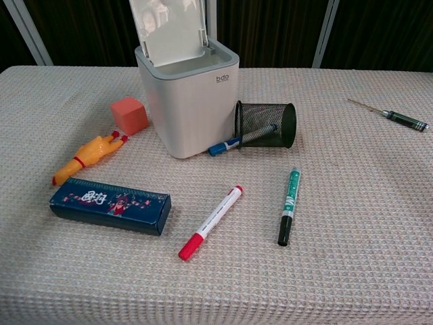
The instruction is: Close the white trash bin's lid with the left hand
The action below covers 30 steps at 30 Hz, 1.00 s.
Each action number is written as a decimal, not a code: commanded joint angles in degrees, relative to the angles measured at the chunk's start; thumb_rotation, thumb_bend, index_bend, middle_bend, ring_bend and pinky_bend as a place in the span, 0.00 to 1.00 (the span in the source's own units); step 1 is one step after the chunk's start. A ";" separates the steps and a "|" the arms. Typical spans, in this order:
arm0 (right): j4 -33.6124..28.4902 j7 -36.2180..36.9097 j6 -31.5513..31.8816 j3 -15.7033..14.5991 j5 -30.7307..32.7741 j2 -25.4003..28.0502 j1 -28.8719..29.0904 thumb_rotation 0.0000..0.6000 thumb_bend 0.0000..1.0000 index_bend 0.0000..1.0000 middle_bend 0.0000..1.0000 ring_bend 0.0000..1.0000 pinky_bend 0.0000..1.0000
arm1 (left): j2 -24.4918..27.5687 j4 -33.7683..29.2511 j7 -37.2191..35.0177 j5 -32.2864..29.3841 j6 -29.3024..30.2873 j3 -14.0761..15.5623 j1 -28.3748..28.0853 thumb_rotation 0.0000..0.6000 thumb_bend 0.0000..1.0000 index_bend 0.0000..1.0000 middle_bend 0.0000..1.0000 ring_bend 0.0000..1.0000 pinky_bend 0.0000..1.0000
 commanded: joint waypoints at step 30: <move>7.91 5.54 5.40 -0.22 -1.63 -3.74 -6.28 1.00 0.40 0.00 0.00 0.00 0.00 | -7.50 -3.39 19.94 -13.29 -0.07 4.10 -15.54 0.03 0.04 0.16 0.29 0.10 0.26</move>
